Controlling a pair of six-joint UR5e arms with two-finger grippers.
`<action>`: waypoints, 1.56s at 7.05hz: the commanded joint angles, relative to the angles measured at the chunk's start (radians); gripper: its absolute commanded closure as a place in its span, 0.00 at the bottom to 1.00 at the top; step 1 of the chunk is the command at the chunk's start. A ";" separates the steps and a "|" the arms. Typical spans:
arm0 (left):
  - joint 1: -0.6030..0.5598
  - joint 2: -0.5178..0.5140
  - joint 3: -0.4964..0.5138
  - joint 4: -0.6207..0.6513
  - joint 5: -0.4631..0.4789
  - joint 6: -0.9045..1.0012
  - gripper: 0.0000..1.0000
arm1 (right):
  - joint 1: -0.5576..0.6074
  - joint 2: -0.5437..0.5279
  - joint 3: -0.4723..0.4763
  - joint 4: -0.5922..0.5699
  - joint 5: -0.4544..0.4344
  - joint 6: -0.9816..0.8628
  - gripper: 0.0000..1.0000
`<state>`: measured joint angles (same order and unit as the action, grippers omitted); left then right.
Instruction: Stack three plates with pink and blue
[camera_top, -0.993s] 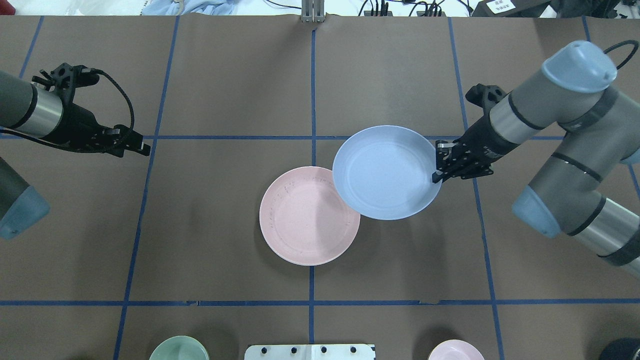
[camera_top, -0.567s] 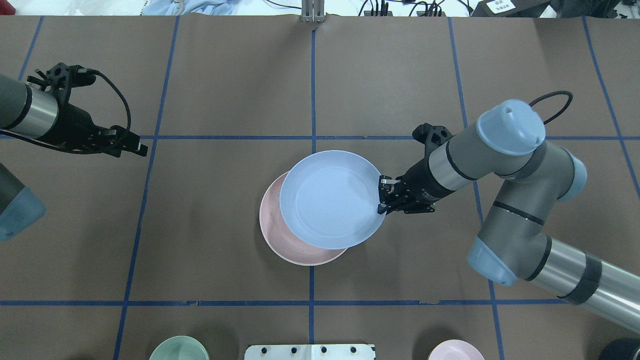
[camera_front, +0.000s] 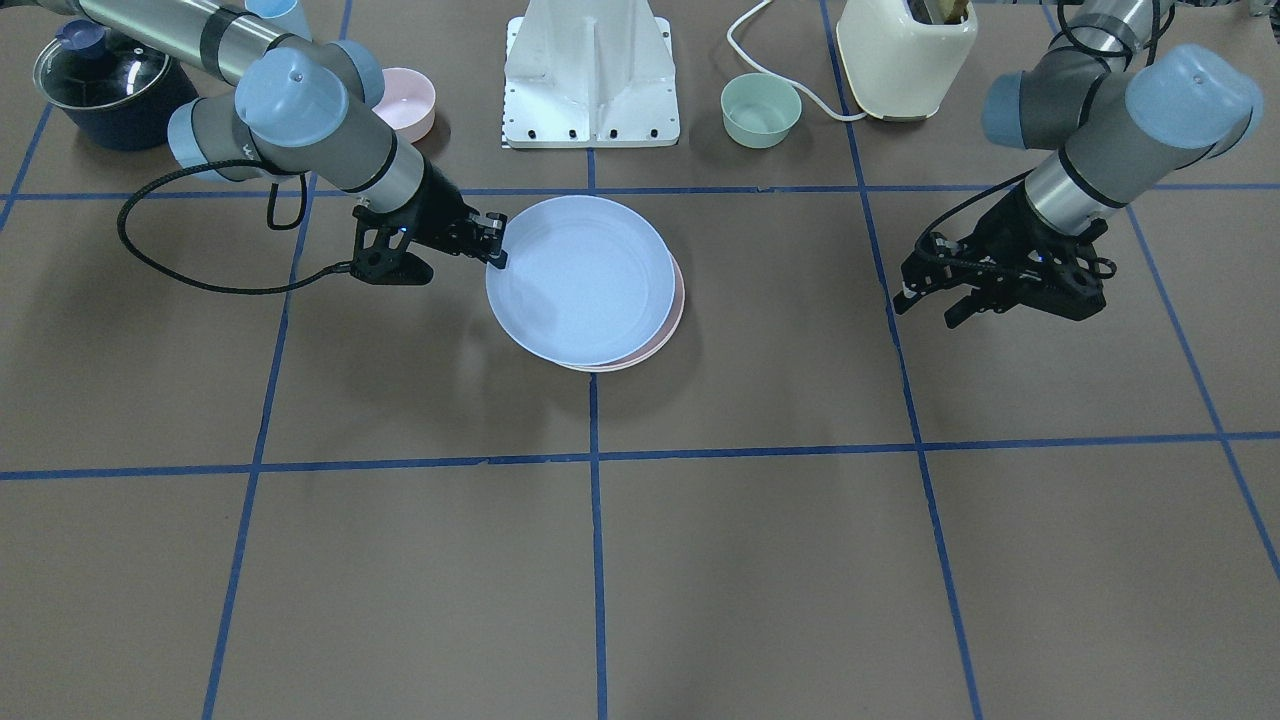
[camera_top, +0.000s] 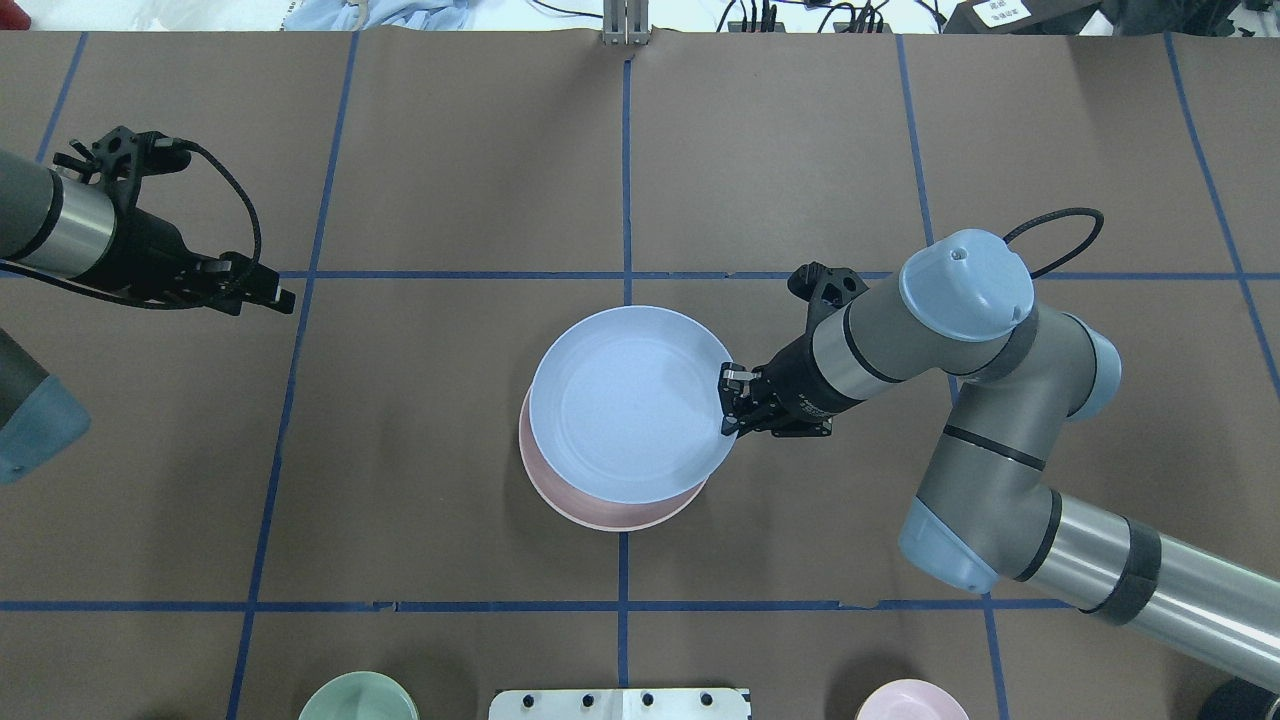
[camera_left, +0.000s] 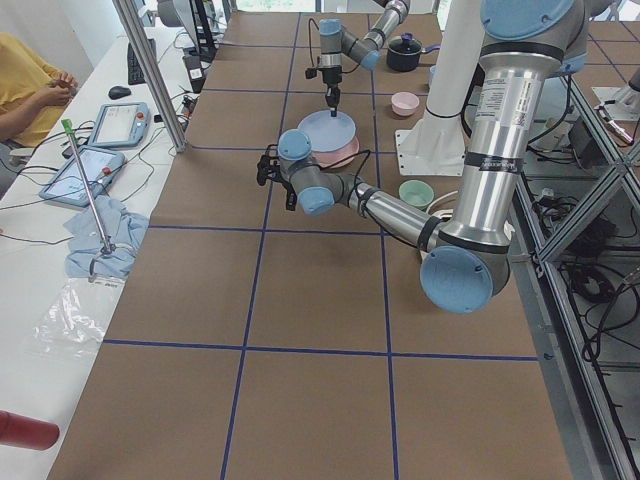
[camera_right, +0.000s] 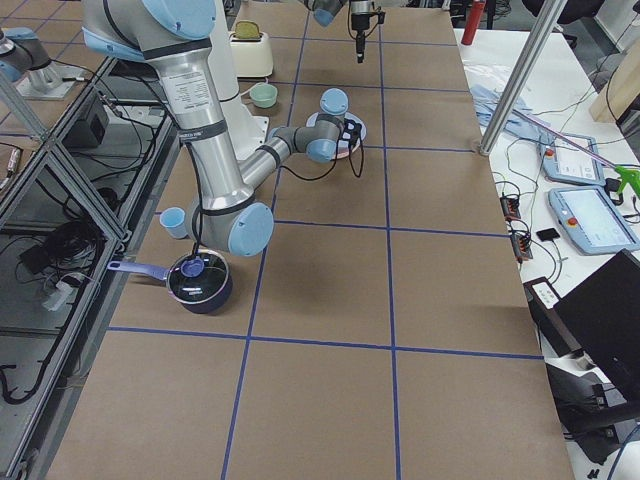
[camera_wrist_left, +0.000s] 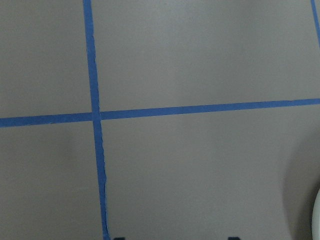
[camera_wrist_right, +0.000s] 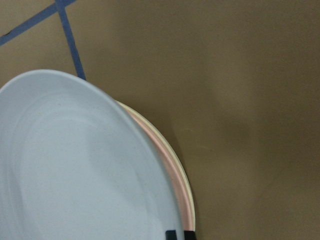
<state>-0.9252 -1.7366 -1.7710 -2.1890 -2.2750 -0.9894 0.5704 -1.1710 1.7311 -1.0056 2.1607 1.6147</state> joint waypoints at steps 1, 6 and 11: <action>0.002 0.002 0.001 0.000 0.002 0.000 0.25 | -0.003 0.017 -0.016 -0.004 -0.002 0.004 1.00; 0.005 -0.003 -0.001 0.000 0.002 0.000 0.25 | -0.038 0.028 -0.015 -0.002 -0.040 0.010 0.01; -0.042 0.069 0.001 -0.002 0.003 0.221 0.00 | 0.239 -0.213 0.064 -0.002 0.114 -0.208 0.00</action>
<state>-0.9357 -1.7060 -1.7697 -2.1907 -2.2740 -0.8748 0.7091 -1.2996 1.7879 -1.0078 2.2233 1.5306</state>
